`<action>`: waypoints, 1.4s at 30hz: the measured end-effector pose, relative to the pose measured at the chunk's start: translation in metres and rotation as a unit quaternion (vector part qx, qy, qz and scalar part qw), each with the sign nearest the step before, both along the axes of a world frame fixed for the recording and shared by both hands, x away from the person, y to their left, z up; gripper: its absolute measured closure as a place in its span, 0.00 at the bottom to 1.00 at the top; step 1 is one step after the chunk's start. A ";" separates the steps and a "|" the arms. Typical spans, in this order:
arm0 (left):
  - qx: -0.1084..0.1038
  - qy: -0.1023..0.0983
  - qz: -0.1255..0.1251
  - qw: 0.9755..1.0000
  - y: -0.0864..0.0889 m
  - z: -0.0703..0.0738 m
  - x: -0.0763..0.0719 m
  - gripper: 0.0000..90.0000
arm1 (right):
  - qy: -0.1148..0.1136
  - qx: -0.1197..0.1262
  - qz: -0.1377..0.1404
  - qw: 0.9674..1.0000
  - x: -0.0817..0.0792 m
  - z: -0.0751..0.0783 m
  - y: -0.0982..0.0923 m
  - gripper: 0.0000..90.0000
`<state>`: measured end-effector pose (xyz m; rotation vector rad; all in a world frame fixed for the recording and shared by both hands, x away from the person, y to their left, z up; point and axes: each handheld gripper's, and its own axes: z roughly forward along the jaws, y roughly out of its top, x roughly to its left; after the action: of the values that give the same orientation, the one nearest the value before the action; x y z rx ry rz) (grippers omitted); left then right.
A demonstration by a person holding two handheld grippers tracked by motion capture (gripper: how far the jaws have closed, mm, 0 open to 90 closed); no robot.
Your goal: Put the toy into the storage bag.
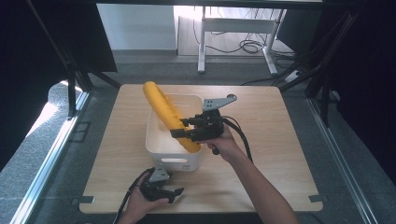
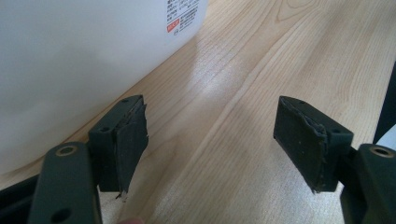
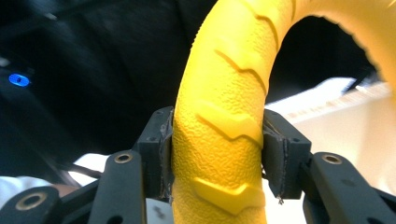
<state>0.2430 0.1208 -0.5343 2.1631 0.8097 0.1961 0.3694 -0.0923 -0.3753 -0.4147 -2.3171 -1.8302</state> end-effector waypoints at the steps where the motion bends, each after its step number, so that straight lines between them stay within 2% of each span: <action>1: 0.003 0.001 -0.002 1.000 0.000 0.000 0.000 0.29 | 0.002 -0.004 -0.009 1.000 0.003 -0.006 -0.002 0.54; 3: 0.003 0.001 -0.004 1.000 0.000 0.000 0.000 0.29 | 0.009 -0.003 -0.011 1.000 0.005 -0.010 -0.006 0.54; 10: 0.002 0.001 -0.003 1.000 -0.001 0.000 0.000 0.29 | -0.006 0.000 -0.026 1.000 0.005 -0.011 -0.013 0.52; 16: 0.000 0.000 -0.001 1.000 0.000 0.001 -0.001 0.29 | -0.031 -0.015 -0.043 0.998 -0.001 -0.008 -0.014 0.48; 21: 0.001 -0.003 -0.001 1.000 0.001 0.001 0.000 0.29 | -0.045 0.008 -0.073 0.996 -0.009 -0.002 -0.024 0.37; 23: 0.002 -0.004 -0.002 1.000 0.001 0.002 0.000 0.29 | -0.050 0.012 -0.077 0.996 -0.011 -0.001 -0.026 0.36; 27: 0.001 -0.003 -0.001 1.000 0.002 0.002 0.001 0.29 | -0.071 0.012 -0.091 0.993 -0.018 0.002 -0.040 0.34; 32: -0.002 -0.003 0.001 1.000 0.002 0.002 0.001 0.29 | -0.079 0.008 -0.108 0.991 -0.023 0.000 -0.054 0.34; 36: -0.002 -0.004 0.001 1.000 0.003 0.003 0.001 0.29 | -0.080 0.006 -0.128 0.989 -0.026 -0.006 -0.071 0.34; 38: 0.000 -0.004 0.000 1.000 0.003 0.003 0.001 0.29 | -0.083 -0.003 -0.142 0.986 -0.028 -0.011 -0.081 0.34; 39: 0.000 -0.004 0.000 1.000 0.003 0.003 0.001 0.29 | -0.083 -0.003 -0.142 0.986 -0.028 -0.011 -0.081 0.34; 41: -0.001 -0.004 -0.001 1.000 0.003 0.003 0.001 0.29 | -0.091 -0.018 -0.160 0.983 -0.031 -0.017 -0.093 0.34; 42: -0.001 -0.004 -0.001 1.000 0.003 0.003 0.001 0.29 | -0.091 -0.018 -0.160 0.983 -0.031 -0.017 -0.093 0.34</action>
<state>0.2440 0.1239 -0.5309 2.1610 0.8031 0.2021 0.3385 -0.1854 -0.3926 -0.6890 -2.5300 -2.0478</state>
